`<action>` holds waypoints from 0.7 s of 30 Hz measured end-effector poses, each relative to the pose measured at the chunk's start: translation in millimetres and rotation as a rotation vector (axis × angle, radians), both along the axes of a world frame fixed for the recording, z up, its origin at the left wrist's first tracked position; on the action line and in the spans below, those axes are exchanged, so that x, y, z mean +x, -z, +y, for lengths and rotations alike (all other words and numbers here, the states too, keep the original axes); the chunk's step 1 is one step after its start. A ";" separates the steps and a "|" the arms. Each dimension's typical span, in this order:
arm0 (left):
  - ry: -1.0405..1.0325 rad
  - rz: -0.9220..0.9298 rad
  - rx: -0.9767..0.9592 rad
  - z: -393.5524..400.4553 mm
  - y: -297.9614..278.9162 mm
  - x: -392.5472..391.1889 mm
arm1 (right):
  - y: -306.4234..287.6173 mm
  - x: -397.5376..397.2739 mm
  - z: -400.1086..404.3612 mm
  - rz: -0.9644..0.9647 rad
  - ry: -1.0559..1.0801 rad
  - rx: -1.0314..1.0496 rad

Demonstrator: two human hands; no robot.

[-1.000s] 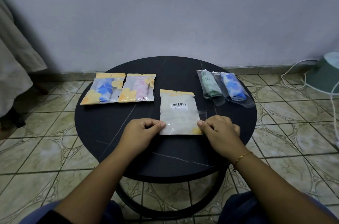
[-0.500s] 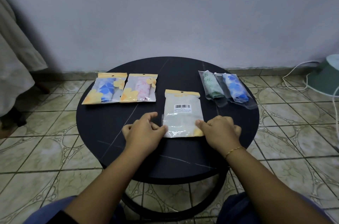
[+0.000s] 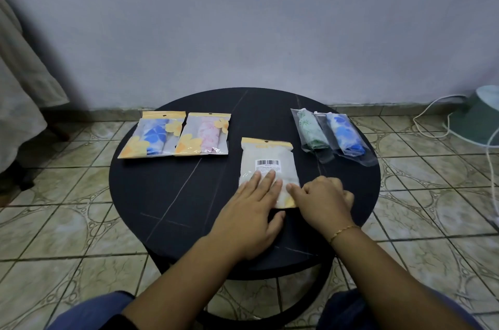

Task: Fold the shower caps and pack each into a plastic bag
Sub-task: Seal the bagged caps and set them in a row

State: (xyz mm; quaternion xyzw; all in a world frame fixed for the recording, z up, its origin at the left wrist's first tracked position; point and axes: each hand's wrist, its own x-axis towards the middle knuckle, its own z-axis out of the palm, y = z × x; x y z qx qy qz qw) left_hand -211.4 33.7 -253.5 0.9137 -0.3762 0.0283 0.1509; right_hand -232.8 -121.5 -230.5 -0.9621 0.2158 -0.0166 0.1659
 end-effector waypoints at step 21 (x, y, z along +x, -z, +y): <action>-0.014 0.122 0.102 -2.6 -3.7 1.3 | 9.6 -13.7 29.5 -0.042 -0.365 -0.045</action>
